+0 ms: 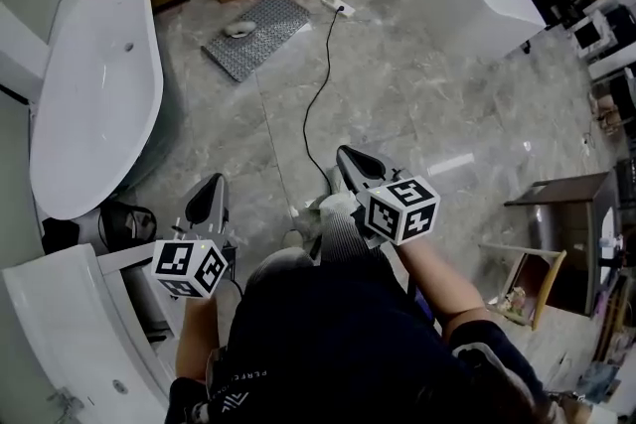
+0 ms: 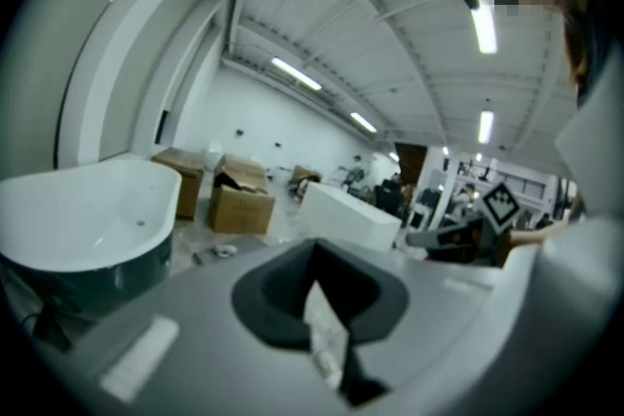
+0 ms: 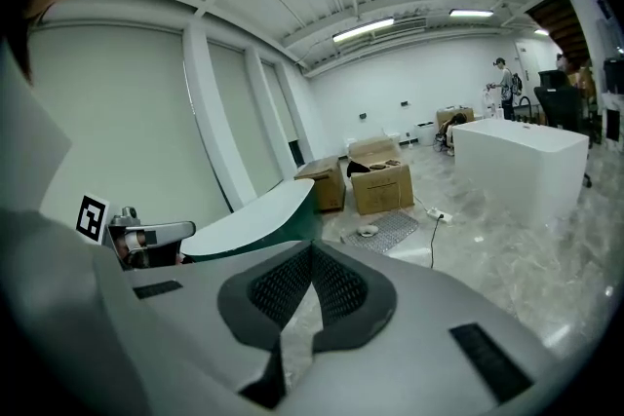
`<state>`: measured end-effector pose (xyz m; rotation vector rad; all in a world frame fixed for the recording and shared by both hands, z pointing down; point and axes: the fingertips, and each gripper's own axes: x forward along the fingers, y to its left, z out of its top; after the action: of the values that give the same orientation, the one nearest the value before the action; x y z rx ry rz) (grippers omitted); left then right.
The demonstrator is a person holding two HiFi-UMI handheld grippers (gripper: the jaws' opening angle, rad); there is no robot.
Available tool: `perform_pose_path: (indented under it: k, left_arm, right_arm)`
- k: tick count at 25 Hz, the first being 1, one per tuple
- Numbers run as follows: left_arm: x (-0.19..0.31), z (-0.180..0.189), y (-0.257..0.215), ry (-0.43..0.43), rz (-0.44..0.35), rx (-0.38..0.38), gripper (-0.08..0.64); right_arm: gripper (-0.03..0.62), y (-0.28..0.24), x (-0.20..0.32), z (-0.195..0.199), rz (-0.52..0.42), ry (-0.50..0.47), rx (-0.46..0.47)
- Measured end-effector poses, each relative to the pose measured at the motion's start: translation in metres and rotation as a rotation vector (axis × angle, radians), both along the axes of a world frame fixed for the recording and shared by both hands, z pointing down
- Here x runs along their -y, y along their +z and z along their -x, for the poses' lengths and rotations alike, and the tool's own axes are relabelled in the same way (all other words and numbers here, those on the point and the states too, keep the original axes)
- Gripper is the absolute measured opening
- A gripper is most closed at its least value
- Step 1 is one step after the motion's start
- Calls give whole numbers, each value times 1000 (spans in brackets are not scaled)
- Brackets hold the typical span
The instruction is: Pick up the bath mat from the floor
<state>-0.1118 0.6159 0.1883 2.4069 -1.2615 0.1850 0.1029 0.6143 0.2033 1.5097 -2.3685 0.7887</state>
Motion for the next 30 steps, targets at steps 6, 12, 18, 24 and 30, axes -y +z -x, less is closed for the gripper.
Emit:
perform_pose_path:
  k: [6, 12, 18, 24, 30]
  left_arm:
    - [24, -3, 6, -30, 11, -15, 7]
    - [69, -13, 16, -71, 20, -18, 8]
    - [133, -25, 21, -120, 53, -11, 6]
    - [194, -35, 27, -157, 73, 22, 6]
    - [246, -46, 46, -190, 142, -9, 6]
  right_arm:
    - [-2, 12, 30, -5, 24, -15, 13]
    - [-2, 26, 90, -6, 36, -73, 22]
    - [-2, 38, 157, -11, 60, -144, -2]
    - [-2, 49, 226, -16, 92, -201, 2]
    - [-2, 65, 278, -21, 115, -247, 9]
